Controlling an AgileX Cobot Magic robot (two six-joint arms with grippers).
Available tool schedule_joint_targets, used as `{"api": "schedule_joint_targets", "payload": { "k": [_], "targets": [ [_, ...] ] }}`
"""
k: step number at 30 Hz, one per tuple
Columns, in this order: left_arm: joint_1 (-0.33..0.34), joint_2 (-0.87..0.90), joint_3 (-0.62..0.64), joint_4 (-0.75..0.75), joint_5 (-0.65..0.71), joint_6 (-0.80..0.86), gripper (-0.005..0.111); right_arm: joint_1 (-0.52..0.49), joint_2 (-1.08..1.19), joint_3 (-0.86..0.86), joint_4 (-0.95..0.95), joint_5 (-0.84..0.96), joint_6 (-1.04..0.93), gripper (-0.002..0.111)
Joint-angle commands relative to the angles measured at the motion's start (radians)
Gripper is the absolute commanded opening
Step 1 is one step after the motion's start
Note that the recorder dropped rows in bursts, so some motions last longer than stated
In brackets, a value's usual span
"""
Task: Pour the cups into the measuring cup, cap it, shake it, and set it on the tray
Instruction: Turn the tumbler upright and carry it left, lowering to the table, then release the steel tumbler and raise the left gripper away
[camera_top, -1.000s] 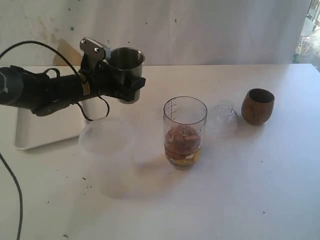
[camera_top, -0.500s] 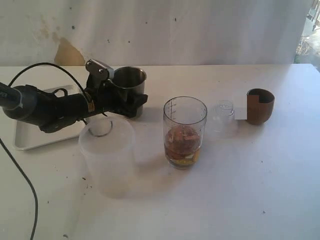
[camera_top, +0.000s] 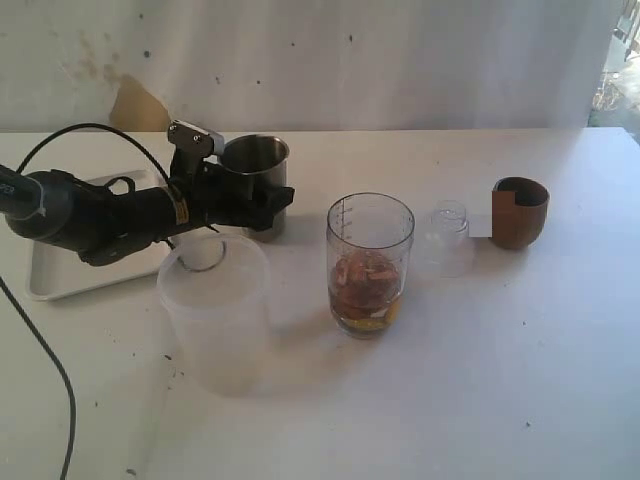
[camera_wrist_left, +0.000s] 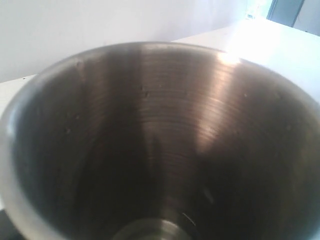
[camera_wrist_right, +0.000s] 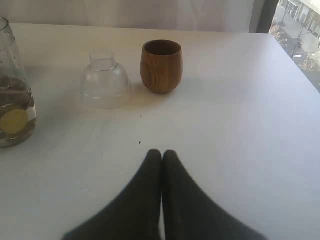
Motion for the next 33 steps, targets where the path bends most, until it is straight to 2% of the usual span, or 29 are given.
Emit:
{"api": "schedule_joint_targets", "payload": {
  "k": [1, 3, 5, 6, 8, 9, 11, 20, 33],
  "targets": [
    [0.003, -0.008, -0.002, -0.019, -0.022, -0.011, 0.006, 0.000, -0.003, 0.006, 0.000, -0.001, 0.006, 0.000],
    [0.003, -0.008, -0.002, -0.019, -0.022, -0.007, 0.019, 0.000, -0.003, 0.006, 0.000, -0.001, 0.006, 0.000],
    [0.003, -0.008, -0.002, -0.019, -0.022, -0.007, 0.037, 0.000, -0.003, 0.006, 0.000, -0.001, 0.006, 0.000],
    [0.003, -0.008, -0.002, -0.019, -0.022, -0.007, 0.051, 0.000, -0.003, 0.006, 0.000, -0.001, 0.006, 0.000],
    [0.003, -0.008, -0.002, -0.019, -0.013, -0.007, 0.072, 0.000, -0.003, 0.006, 0.000, -0.001, 0.006, 0.000],
    [0.003, -0.008, -0.002, -0.019, -0.013, -0.007, 0.086, 0.000, -0.003, 0.006, 0.000, -0.001, 0.006, 0.000],
    [0.003, -0.008, -0.002, -0.019, -0.013, -0.007, 0.106, 0.000, -0.003, 0.006, 0.000, -0.001, 0.006, 0.000],
    [0.003, -0.012, -0.002, -0.019, -0.014, -0.010, 0.105, 0.000, -0.003, 0.006, 0.000, -0.001, 0.006, 0.000],
    [0.003, -0.128, -0.002, -0.019, 0.013, -0.008, 0.105, 0.000, -0.003, 0.006, 0.000, -0.001, 0.006, 0.000]
  ]
}}
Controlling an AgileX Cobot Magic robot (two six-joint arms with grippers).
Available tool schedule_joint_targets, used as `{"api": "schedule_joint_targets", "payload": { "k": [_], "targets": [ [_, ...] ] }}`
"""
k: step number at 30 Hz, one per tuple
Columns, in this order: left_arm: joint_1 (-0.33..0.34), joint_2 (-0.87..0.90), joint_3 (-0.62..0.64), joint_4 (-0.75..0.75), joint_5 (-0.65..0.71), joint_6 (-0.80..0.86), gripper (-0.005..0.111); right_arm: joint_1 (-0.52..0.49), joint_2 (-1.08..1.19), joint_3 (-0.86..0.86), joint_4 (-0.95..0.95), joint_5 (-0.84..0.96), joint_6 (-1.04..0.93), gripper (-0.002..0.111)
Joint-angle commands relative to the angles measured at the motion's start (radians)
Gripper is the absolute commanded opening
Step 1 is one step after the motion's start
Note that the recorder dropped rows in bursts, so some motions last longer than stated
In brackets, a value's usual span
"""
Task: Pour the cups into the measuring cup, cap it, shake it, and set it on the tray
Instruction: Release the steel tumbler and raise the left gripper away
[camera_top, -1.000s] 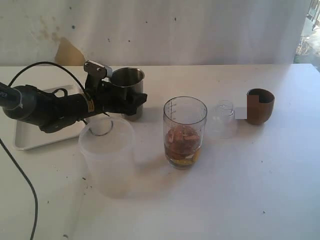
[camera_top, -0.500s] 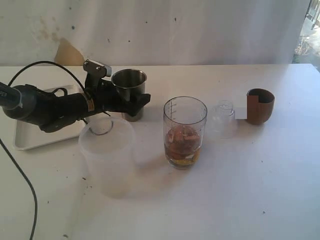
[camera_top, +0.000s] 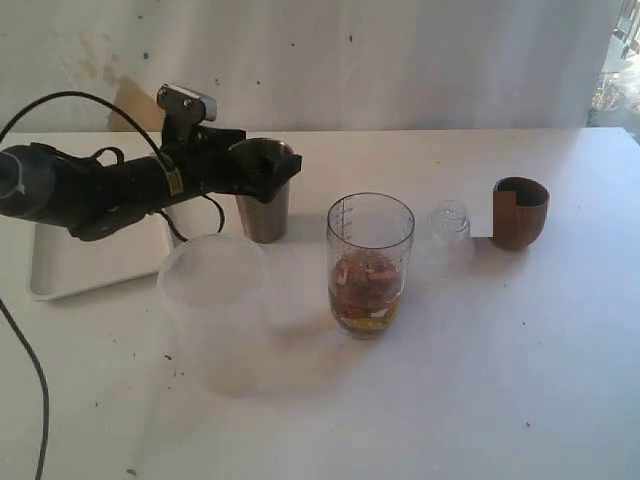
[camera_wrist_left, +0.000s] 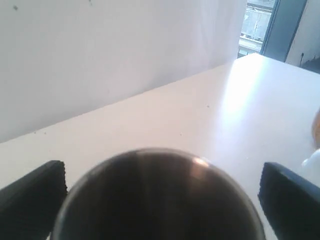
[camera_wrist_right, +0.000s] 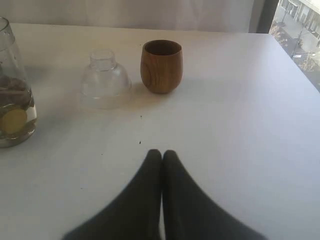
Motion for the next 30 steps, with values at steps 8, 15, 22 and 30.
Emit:
{"api": "schedule_joint_targets", "payload": {
  "k": [8, 15, 22, 30],
  "targets": [
    [0.003, -0.116, -0.002, 0.052, 0.083, -0.024, 0.105, 0.000, -0.003, 0.006, 0.000, -0.001, 0.006, 0.000],
    [0.003, -0.199, -0.002, 0.088, 0.084, -0.151, 0.105, 0.000, -0.003, 0.006, 0.000, -0.001, 0.006, 0.000],
    [0.003, -0.327, -0.002, 0.127, 0.102, -0.298, 0.105, 0.000, -0.003, 0.006, 0.000, -0.001, 0.006, 0.000],
    [0.003, -0.539, 0.005, 0.307, 0.434, -0.451, 0.105, 0.000, -0.003, 0.006, 0.000, 0.001, 0.006, 0.000]
  ]
}}
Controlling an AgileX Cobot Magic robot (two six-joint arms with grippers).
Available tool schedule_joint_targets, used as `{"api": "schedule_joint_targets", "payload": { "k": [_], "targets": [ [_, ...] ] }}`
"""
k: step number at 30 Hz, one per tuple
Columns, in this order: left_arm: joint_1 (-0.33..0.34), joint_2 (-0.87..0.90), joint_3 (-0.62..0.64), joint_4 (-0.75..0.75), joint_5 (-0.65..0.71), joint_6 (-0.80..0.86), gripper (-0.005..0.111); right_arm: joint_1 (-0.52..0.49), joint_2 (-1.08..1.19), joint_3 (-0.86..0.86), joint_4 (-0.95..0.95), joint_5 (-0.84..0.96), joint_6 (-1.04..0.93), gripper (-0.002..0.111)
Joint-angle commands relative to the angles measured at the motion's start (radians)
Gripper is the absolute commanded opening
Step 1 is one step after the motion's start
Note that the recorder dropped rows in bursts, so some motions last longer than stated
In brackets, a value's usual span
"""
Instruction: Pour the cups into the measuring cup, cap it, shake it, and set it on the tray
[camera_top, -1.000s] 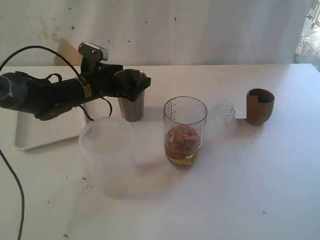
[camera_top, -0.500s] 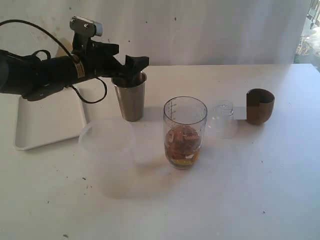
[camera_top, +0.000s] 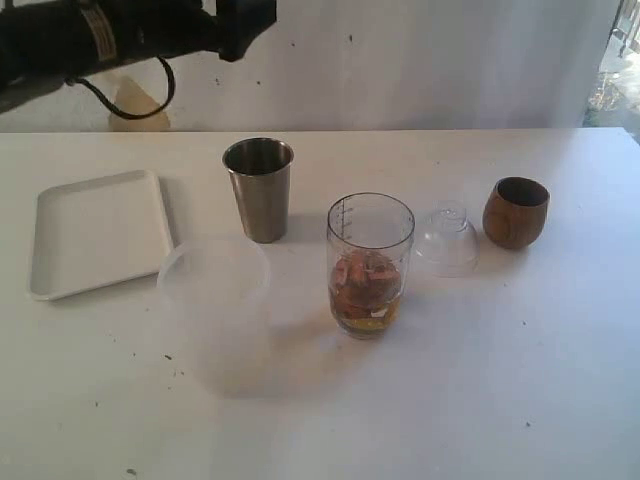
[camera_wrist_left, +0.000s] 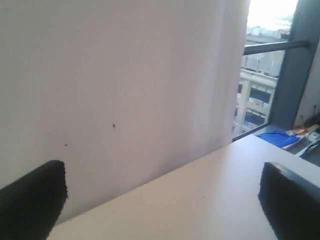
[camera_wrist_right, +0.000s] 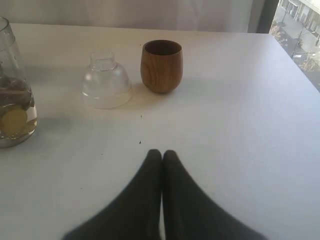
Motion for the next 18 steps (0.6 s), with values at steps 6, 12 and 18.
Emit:
{"api": "schedule_joint_targets", "payload": {
  "k": [6, 12, 18],
  "targets": [
    [0.003, -0.289, 0.119, 0.105, 0.325, -0.093, 0.097, 0.000, -0.003, 0.006, 0.000, 0.001, 0.006, 0.000],
    [0.003, -0.479, 0.275, 0.118, 0.386, -0.091, 0.004, 0.000, -0.003, 0.006, 0.000, 0.001, 0.006, 0.000],
    [0.003, -0.631, 0.396, 0.119, 0.387, -0.093, 0.000, 0.000, -0.003, 0.006, 0.000, 0.001, 0.006, 0.000]
  ]
}}
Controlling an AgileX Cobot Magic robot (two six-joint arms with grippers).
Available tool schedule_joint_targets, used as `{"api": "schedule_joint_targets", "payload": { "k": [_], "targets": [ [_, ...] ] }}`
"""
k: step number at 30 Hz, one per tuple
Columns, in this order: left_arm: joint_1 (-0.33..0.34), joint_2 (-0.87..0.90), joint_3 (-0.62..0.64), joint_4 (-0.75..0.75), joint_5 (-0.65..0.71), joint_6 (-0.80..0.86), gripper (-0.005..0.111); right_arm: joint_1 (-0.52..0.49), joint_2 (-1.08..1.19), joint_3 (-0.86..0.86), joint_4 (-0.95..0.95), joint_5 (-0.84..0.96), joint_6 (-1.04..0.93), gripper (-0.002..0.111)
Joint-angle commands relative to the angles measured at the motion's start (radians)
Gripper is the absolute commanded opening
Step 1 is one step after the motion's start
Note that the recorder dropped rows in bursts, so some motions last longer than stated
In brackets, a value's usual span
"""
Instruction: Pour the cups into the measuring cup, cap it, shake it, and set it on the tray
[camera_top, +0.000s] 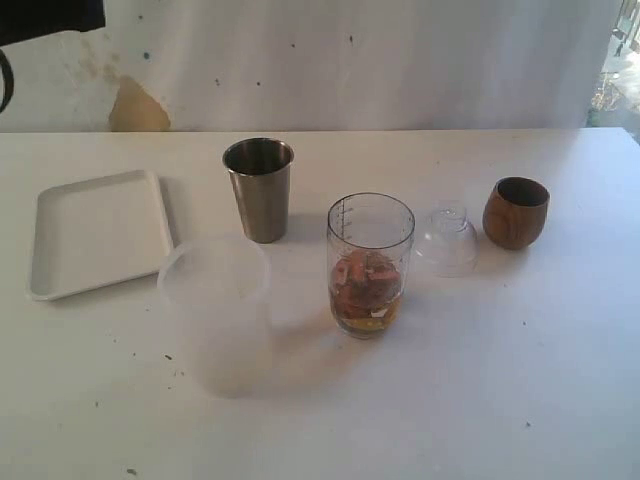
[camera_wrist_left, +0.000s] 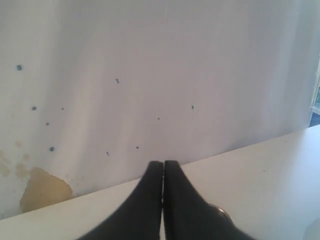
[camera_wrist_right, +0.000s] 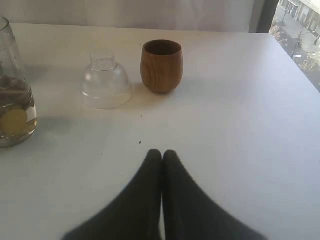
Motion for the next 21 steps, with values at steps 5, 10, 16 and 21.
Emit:
{"api": "schedule_joint_targets", "payload": {
  "k": [5, 10, 16, 21],
  "targets": [
    [0.003, -0.251, 0.179, 0.005, 0.004, -0.004, 0.000, 0.000, -0.003, 0.006, 0.000, 0.001, 0.006, 0.000],
    [0.003, -0.418, 0.289, 0.005, 0.005, -0.004, 0.000, 0.000, -0.003, 0.006, 0.000, 0.001, 0.006, 0.000],
    [0.003, -0.540, 0.333, 0.005, 0.003, 0.000, 0.000, 0.000, -0.003, 0.006, 0.000, 0.001, 0.006, 0.000],
    [0.003, -0.552, 0.333, 0.005, -0.013, 0.000, 0.000, 0.000, -0.003, 0.006, 0.000, 0.001, 0.006, 0.000]
  ]
}}
